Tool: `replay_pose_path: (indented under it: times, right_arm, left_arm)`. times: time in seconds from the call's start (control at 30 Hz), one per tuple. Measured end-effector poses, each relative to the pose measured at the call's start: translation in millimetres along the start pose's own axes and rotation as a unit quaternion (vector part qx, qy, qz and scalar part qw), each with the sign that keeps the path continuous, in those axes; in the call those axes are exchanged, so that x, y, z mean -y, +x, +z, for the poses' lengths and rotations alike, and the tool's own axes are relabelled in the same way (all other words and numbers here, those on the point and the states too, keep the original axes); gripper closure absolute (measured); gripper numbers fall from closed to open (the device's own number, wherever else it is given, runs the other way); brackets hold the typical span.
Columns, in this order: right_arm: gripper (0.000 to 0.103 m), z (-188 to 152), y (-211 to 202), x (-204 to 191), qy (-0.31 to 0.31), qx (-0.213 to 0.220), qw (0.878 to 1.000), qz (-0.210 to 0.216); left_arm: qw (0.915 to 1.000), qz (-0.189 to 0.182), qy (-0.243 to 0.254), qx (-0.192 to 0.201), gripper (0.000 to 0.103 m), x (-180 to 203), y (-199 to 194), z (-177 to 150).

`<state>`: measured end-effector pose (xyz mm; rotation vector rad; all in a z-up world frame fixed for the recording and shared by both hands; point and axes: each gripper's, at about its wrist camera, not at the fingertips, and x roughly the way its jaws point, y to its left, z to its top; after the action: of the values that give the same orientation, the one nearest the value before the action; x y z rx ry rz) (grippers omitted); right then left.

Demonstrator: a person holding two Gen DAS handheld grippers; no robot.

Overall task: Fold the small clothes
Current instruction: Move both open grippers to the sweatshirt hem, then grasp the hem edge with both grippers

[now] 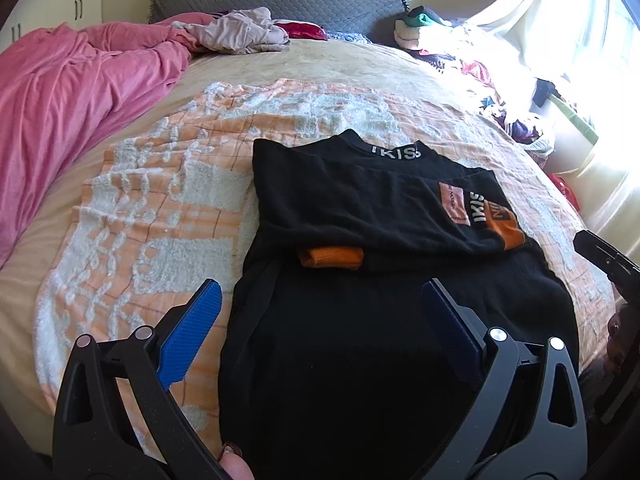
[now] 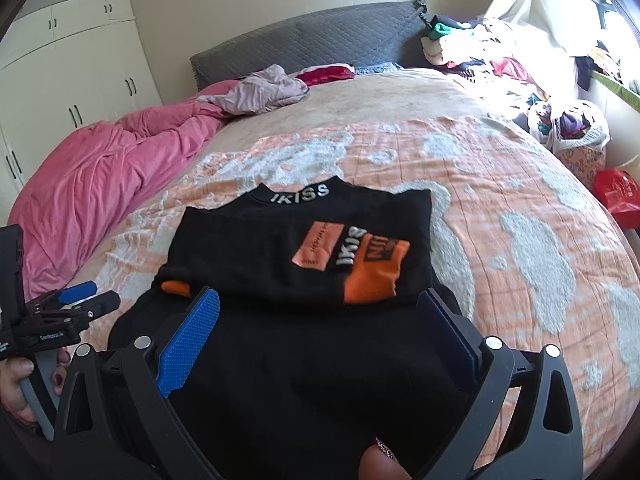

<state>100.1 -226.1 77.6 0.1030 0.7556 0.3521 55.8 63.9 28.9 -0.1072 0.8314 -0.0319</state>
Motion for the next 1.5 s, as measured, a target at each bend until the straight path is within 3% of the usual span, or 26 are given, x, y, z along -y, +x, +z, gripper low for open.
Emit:
replay_pose_path:
  times: [0.63,0.93,1.1,1.33,1.5]
  right_arm:
    - [0.005,-75,-16,37,0.024,-0.075,0.995,-0.062]
    - [0.005,-101,-25,48,0.033,-0.107,0.991,-0.069]
    - [0.005,-116,-32,54,0.042,-0.123,0.989,-0.071]
    - [0.005,-130,-40,61,0.044,-0.146,0.986,-0.073]
    - [0.005,-135,-41,64,0.034,-0.168,0.983,-0.071]
  left_arm:
    - [0.9981,0.024,-0.037,-0.043,0.01,-48,-9,-57]
    - [0.9964,0.018,-0.041,-0.073,0.01,-60,-13,-91]
    - [0.9952,-0.003,-0.051,-0.083,0.01,-59,-17,-109]
    - [0.9883,-0.054,-0.072,-0.123,0.041,-50,-7,-134]
    - [0.9874,-0.055,-0.067,-0.132,0.044,-47,-5,-147]
